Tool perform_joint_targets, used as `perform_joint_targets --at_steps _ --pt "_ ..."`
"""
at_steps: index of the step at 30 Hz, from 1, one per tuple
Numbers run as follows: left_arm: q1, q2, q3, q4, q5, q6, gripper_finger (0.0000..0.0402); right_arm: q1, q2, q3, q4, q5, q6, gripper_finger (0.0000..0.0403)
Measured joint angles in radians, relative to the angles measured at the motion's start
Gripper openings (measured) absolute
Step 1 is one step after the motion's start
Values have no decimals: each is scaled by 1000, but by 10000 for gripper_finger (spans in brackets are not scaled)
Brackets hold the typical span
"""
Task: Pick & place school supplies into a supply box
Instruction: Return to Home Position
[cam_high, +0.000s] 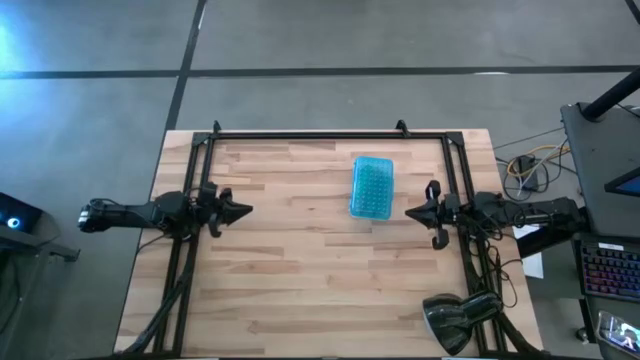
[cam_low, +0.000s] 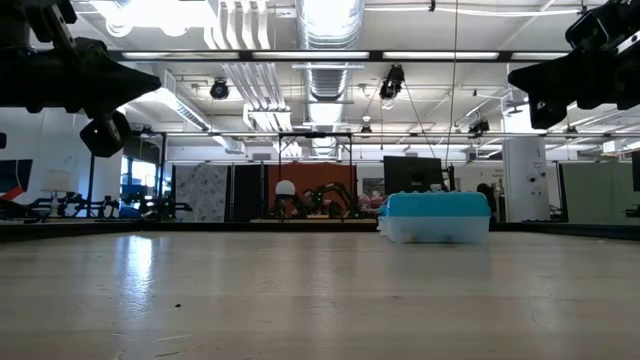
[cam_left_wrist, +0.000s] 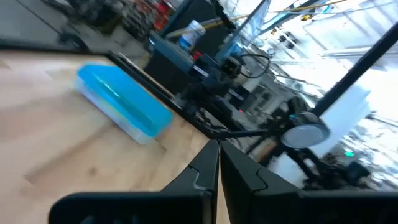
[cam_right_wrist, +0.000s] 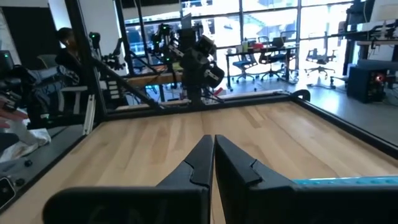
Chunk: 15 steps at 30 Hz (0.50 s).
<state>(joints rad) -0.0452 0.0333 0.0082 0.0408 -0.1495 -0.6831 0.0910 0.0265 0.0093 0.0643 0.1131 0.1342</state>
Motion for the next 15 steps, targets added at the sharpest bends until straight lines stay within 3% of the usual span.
perform_joint_targets --at_steps 7,11,15 --pt "0 10 0 3 -32 53 0 0 0 0 1 2 7 9" --pt "0 10 0 9 -44 245 0 0 0 0 1 3 -5 9" --pt "0 10 0 23 -120 400 0 0 0 0 1 2 13 9"
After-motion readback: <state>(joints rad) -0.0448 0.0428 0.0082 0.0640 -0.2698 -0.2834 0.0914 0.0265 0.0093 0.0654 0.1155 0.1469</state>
